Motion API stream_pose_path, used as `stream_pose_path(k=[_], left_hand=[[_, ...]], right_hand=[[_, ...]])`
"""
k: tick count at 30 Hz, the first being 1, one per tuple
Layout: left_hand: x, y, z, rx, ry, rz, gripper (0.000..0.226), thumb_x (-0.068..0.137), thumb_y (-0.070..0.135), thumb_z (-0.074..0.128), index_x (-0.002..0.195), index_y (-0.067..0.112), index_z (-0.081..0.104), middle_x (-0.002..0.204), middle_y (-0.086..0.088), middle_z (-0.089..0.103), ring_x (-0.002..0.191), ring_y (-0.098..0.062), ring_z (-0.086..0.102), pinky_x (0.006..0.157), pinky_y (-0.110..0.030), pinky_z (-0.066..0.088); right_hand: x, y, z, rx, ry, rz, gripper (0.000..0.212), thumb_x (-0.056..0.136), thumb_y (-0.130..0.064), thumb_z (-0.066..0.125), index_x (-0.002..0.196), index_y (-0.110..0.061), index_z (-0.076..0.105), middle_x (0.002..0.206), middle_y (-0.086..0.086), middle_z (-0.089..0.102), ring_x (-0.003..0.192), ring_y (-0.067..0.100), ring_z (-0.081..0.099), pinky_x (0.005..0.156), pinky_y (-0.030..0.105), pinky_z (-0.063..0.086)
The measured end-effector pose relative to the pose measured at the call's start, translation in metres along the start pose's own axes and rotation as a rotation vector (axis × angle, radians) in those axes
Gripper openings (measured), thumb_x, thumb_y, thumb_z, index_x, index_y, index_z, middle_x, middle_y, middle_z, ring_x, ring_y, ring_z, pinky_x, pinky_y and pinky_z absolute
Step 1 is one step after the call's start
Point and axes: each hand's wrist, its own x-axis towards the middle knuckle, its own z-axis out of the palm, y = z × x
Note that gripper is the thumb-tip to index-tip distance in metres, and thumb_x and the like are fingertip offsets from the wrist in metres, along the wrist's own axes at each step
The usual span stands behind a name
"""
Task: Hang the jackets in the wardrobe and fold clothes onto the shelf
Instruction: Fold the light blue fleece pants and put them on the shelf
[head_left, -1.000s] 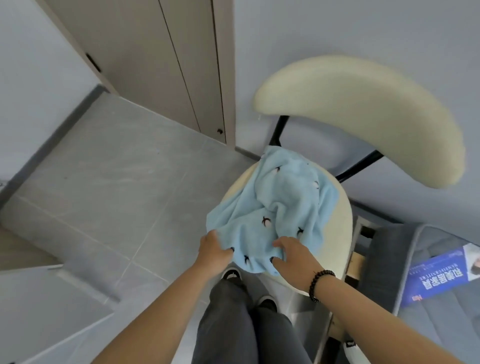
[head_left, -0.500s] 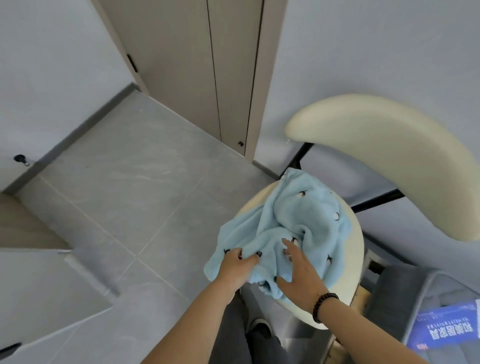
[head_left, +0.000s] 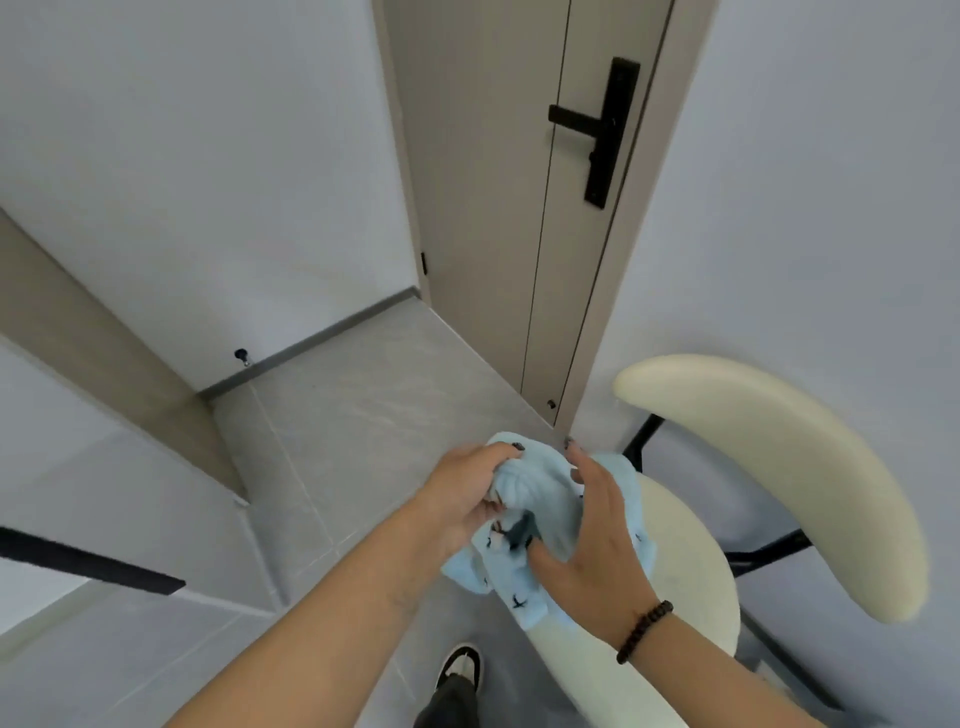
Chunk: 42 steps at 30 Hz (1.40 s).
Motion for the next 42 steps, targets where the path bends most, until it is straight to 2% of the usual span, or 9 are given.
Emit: stream_pose_path(k=[5,14,19,23,28,31,35,39,42], left_hand=[[-0.075,0.053,-0.005,0.037,0.058,0.211,0.012,0.088,0.012,0.065,0.077,0.008,0.065,0.076,-0.010,0.071,0.070,-0.019,0.067,0.061,-0.028,0.055],[-0.192,0.101,-0.082,-0.034,0.208,0.546,0.011,0.091,0.018,0.065,0.083,0.013,0.061,0.068,0.000,0.067,0.054,-0.007,0.061,0.048,-0.019,0.048],[-0.257,0.075,-0.150,-0.042,0.083,0.729,0.034,0.094,0.014,0.060,0.126,0.023,0.056,0.116,-0.003,0.071,0.106,-0.016,0.068,0.078,-0.024,0.056],[-0.304,0.045,-0.201,0.214,0.227,0.790,0.073,0.088,0.009,0.068,0.144,0.038,0.030,0.127,0.007,0.064,0.118,-0.007,0.059,0.100,-0.032,0.049],[-0.351,-0.003,-0.253,0.482,0.374,0.894,0.092,0.080,0.027,0.073,0.138,0.063,0.011,0.139,0.041,0.034,0.126,0.020,0.035,0.096,-0.005,0.039],[-0.370,-0.033,-0.302,0.659,0.511,0.885,0.086,0.085,0.030,0.065,0.146,0.056,0.010,0.141,0.043,0.030,0.130,0.020,0.029,0.099,0.001,0.028],[-0.405,-0.066,-0.388,0.715,0.767,0.755,0.051,0.092,0.011,0.050,0.130,0.043,0.035,0.105,0.022,0.059,0.088,0.013,0.057,0.069,-0.004,0.042],[-0.453,-0.076,-0.459,0.708,0.965,0.776,0.033,0.086,-0.006,0.046,0.084,0.025,0.035,0.077,0.004,0.050,0.060,-0.001,0.045,0.057,-0.017,0.039],[-0.484,-0.072,-0.494,0.880,0.885,0.636,0.037,0.073,-0.014,0.047,0.065,0.020,0.035,0.063,0.006,0.041,0.054,-0.003,0.035,0.056,-0.023,0.029]], right_hand=[[0.008,-0.062,-0.005,0.048,-0.063,-0.183,0.074,0.076,-0.029,0.068,0.138,-0.032,0.028,0.119,-0.034,0.038,0.108,-0.022,0.042,0.085,0.001,0.038],[0.034,-0.201,-0.019,0.097,-0.026,-0.456,0.047,0.077,0.001,0.061,0.114,-0.026,0.056,0.070,-0.012,0.064,0.070,-0.008,0.059,0.066,0.002,0.043],[0.016,-0.287,0.029,0.132,-0.093,-0.591,0.029,0.078,-0.012,0.066,0.098,-0.032,0.060,0.088,-0.019,0.064,0.081,-0.017,0.056,0.066,-0.001,0.041],[-0.014,-0.352,0.084,0.136,-0.136,-0.688,0.018,0.082,-0.019,0.067,0.096,-0.029,0.064,0.092,-0.019,0.064,0.082,-0.013,0.055,0.066,-0.004,0.037],[-0.072,-0.409,0.161,0.128,-0.292,-0.769,0.013,0.083,-0.015,0.064,0.084,-0.028,0.065,0.083,-0.017,0.065,0.077,-0.014,0.057,0.062,-0.001,0.039],[-0.105,-0.437,0.199,0.133,-0.375,-0.811,0.020,0.083,-0.012,0.061,0.078,-0.031,0.065,0.080,-0.018,0.066,0.077,-0.012,0.058,0.063,0.000,0.041],[-0.120,-0.456,0.234,0.008,-0.448,-0.884,0.024,0.084,-0.002,0.055,0.089,-0.020,0.070,0.091,-0.011,0.069,0.087,-0.001,0.061,0.069,0.002,0.042],[-0.110,-0.460,0.255,-0.206,-0.432,-0.879,0.033,0.081,0.003,0.053,0.098,-0.020,0.069,0.096,-0.006,0.066,0.091,0.010,0.059,0.073,0.011,0.043],[-0.104,-0.460,0.272,-0.373,-0.406,-0.851,0.024,0.081,-0.003,0.056,0.092,-0.020,0.069,0.091,-0.004,0.067,0.087,0.014,0.061,0.073,0.024,0.050]])
